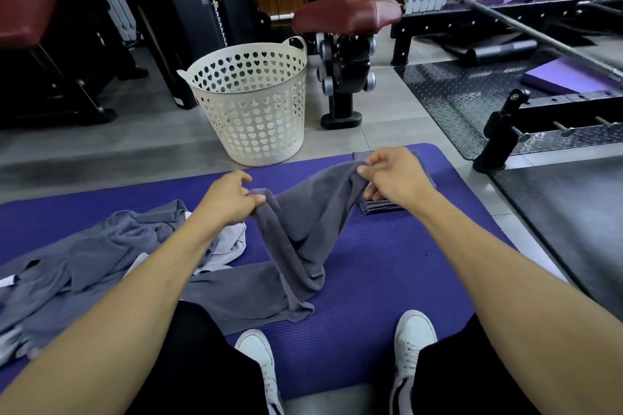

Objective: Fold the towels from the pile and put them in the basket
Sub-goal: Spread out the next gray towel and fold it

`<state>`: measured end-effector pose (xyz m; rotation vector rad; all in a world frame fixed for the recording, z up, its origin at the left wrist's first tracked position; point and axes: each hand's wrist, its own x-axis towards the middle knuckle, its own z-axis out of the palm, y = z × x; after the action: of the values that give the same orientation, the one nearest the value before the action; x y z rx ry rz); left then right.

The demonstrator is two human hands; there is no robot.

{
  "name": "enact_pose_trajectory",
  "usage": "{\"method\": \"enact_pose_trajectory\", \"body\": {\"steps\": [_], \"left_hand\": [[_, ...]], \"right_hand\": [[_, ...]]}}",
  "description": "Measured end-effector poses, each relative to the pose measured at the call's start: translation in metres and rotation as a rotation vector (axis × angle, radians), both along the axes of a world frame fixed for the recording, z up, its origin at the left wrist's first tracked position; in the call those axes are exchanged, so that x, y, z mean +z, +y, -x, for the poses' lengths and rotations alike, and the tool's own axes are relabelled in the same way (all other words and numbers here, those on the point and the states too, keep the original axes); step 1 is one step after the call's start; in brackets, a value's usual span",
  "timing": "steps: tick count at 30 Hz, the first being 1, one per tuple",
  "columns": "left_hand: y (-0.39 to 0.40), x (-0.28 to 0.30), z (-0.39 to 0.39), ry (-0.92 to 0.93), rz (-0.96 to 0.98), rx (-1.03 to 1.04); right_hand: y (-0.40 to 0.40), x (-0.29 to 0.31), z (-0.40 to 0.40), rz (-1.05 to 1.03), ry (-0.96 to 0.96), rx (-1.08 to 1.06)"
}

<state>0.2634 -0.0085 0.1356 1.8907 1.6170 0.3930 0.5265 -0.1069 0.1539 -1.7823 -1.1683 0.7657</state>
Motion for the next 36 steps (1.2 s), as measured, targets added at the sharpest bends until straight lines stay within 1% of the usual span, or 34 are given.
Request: {"method": "enact_pose_trajectory", "body": {"steps": [1,3,6,7,10,12,14,15,18,20,21,22,23,25,26,28,29,32,36], "left_hand": [[0.000,-0.001,0.000,0.059,-0.018,0.020],[-0.001,0.005,-0.001,0.108,-0.084,0.083],[-0.009,0.017,0.001,0.129,-0.162,0.187],[-0.011,0.022,0.002,0.076,-0.163,0.210],[-0.018,0.044,0.002,-0.247,-0.122,0.237],[-0.017,0.074,-0.001,-0.444,-0.119,0.260],[-0.016,0.116,-0.003,-0.609,-0.191,0.229],[-0.017,0.142,-0.004,-0.649,-0.272,0.204],[-0.033,0.219,0.002,-0.639,-0.655,0.187],[-0.056,0.261,0.010,-0.742,-0.861,0.178],[-0.065,0.276,0.013,-0.782,-0.926,0.165],[-0.072,0.289,0.017,-0.791,-0.956,0.137],[-0.077,0.299,0.020,-0.746,-0.960,0.105],[-0.082,0.315,0.029,-0.627,-0.933,0.104],[-0.085,0.324,0.034,-0.627,-0.937,0.140],[-0.089,0.342,0.046,-0.698,-0.976,0.200],[-0.091,0.351,0.052,-0.705,-0.984,0.198],[-0.095,0.372,0.059,-0.686,-1.018,0.124],[-0.103,0.394,0.054,-0.825,-1.099,0.139]], "right_hand": [[-0.003,0.001,0.000,0.004,-0.006,-0.026],[-0.007,0.007,0.000,-0.010,0.032,-0.079],[-0.010,0.022,0.003,-0.093,0.183,-0.153],[-0.012,0.030,0.006,-0.125,0.231,-0.177],[-0.014,0.055,0.012,-0.210,0.288,-0.195],[-0.016,0.084,0.017,-0.289,0.270,-0.194],[-0.019,0.123,0.024,-0.394,0.240,-0.204],[-0.021,0.144,0.028,-0.442,0.220,-0.212],[-0.028,0.206,0.047,-0.557,0.091,-0.212],[-0.037,0.242,0.063,-0.663,-0.028,-0.264],[-0.042,0.258,0.072,-0.732,-0.060,-0.295],[-0.048,0.272,0.079,-0.786,-0.083,-0.317],[-0.055,0.285,0.086,-0.807,-0.101,-0.321],[-0.063,0.304,0.096,-0.771,-0.135,-0.282],[-0.066,0.312,0.099,-0.744,-0.160,-0.266],[-0.073,0.327,0.104,-0.767,-0.176,-0.286],[-0.076,0.334,0.106,-0.803,-0.169,-0.299],[-0.083,0.351,0.111,-0.863,-0.186,-0.287],[-0.090,0.374,0.112,-0.988,-0.199,-0.326]]}}
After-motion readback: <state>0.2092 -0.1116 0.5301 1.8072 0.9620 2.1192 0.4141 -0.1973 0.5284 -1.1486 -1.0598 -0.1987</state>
